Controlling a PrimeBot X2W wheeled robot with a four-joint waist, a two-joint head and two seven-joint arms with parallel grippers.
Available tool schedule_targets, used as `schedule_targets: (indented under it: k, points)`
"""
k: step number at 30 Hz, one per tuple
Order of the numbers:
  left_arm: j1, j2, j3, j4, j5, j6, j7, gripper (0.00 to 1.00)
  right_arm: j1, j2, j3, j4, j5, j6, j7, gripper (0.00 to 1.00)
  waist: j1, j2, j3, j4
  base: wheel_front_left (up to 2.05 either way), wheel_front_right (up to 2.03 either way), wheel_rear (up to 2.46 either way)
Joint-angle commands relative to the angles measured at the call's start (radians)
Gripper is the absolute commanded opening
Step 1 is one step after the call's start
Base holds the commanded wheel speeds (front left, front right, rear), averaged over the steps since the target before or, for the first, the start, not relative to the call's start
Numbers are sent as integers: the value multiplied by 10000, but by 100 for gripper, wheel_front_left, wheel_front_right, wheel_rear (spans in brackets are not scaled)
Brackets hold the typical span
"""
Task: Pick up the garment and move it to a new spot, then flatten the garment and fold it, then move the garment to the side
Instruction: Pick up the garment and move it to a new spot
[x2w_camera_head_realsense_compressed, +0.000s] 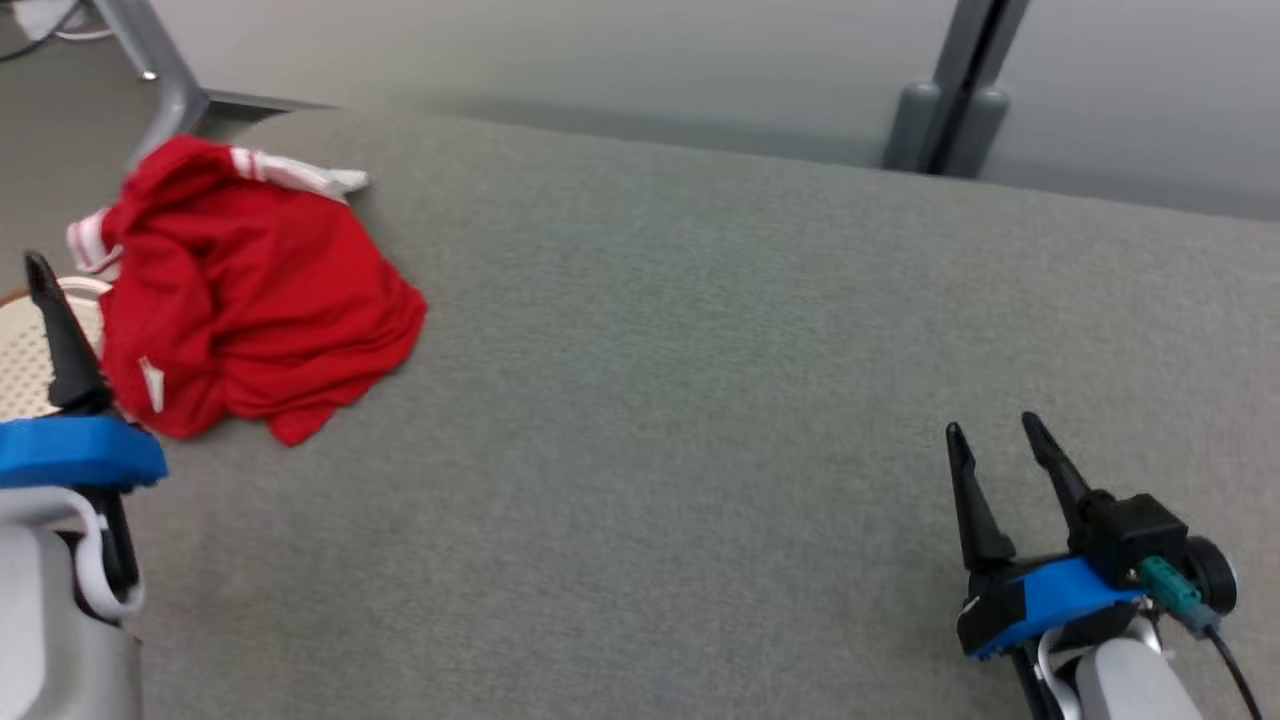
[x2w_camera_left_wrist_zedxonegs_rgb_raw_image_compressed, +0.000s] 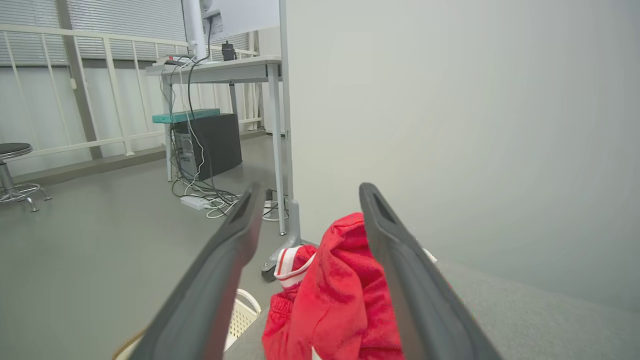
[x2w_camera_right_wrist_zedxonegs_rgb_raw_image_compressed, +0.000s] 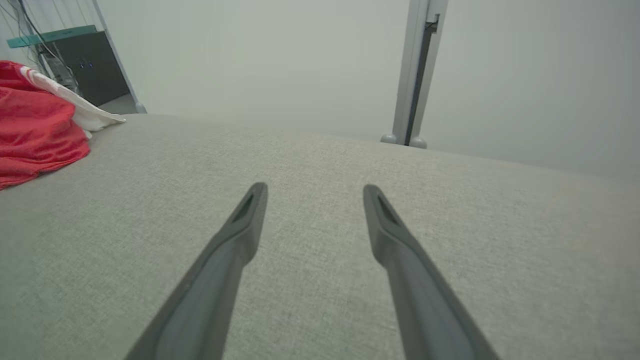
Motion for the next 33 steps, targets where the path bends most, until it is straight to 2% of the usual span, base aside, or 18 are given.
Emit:
schedule_targets:
  k: [1, 9, 13, 18, 21, 27, 31, 32, 33]
  points:
    - [-251, 129, 43, 91, -25, 8, -20, 100, -165, -67, -75, -121, -133, 1, -32, 100, -1, 0, 189, -160, 0, 0, 0]
    - [-2158, 1536, 469, 1276, -212, -158, 401, 100, -543, -57, -726, -1210, -982, 3, -32, 100, -1, 0, 1671, -1345, 0, 0, 0]
    - [-2807, 2198, 542, 2115, -168, -219, 691, 100, -566, -60, -974, -1725, -1148, 1, -33, 100, -1, 0, 2249, -1688, 0, 0, 0]
    - [-3345, 2693, 467, 3420, -158, -296, 1215, 100, -622, -61, -1072, -2059, -1161, 1, -28, 100, -1, 0, 2650, -1922, 0, 0, 0]
    - [-3580, 2857, 409, 4169, -164, -334, 1350, 100, -572, -60, -1106, -2179, -1143, 1, -25, 100, -1, 0, 2759, -1939, 0, 0, 0]
    - [-4000, 2549, 487, 5696, -874, -991, 2251, 100, -731, -60, -991, -2343, -1094, 1, 15, 100, -1, 0, 2889, -1882, 0, 0, 0]
    - [-4180, 2403, 414, 6233, -1076, -1170, 2482, 100, -724, -61, -888, -2361, -1074, 1, 35, 100, -1, 0, 2937, -1831, 0, 0, 0]
    - [-4244, 2361, 328, 6454, -1078, -1236, 2355, 25, -739, -63, -805, -2347, -1067, 1, 36, 100, -1, 0, 2939, -1832, 0, 0, 0]
    - [-4275, 2347, 332, 6553, -1150, -1258, 2254, 0, -753, -63, -766, -2322, -1060, 1, 45, 100, -1, 0, 2924, -1844, 0, 0, 0]
